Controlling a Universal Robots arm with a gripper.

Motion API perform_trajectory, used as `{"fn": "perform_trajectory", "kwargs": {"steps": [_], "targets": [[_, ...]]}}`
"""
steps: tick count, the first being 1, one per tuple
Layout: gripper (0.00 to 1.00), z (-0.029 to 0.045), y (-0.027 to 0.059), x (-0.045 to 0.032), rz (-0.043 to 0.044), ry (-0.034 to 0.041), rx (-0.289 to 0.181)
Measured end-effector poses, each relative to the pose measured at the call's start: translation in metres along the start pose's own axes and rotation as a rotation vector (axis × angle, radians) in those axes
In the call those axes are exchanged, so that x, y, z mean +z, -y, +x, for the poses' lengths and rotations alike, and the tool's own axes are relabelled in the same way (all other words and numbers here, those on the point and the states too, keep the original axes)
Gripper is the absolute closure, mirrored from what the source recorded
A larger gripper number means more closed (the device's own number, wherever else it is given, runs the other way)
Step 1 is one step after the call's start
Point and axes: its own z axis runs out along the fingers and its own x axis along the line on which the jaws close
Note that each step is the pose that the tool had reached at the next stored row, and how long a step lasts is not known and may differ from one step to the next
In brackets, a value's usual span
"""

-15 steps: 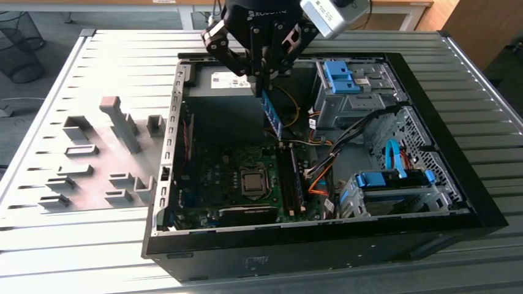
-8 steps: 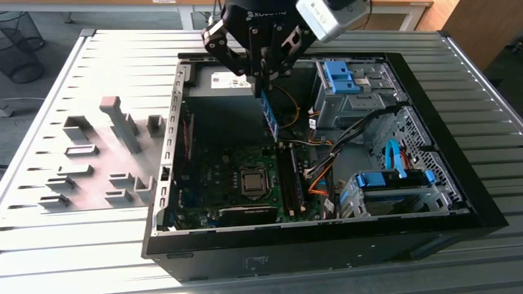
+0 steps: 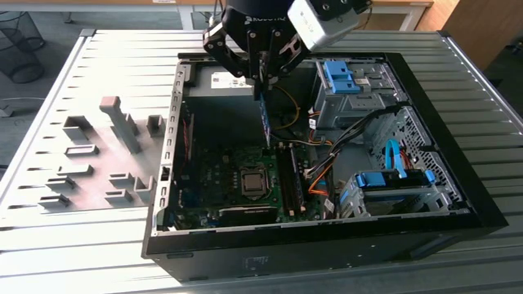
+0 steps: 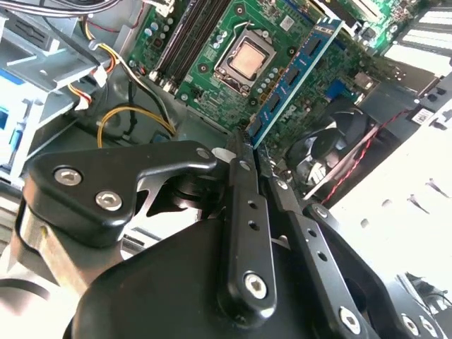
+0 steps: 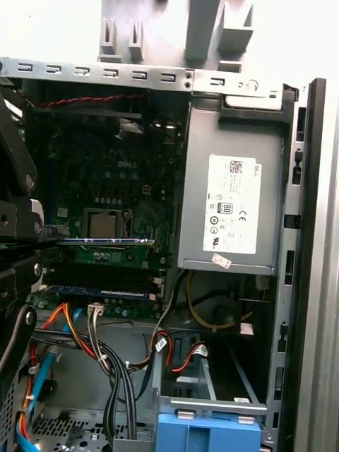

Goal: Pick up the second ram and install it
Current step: 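Insert the second ram into the second slot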

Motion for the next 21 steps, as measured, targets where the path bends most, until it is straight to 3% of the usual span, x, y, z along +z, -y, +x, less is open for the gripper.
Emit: {"fn": "perform_trajectory", "kwargs": {"steps": [5,21], "targets": [[0.86,-0.0054,0.0003,0.0069,0.0008,0.0001,0.003],[0.86,-0.0055,0.0003,0.0106,0.0008,0.0001,0.003]]}}
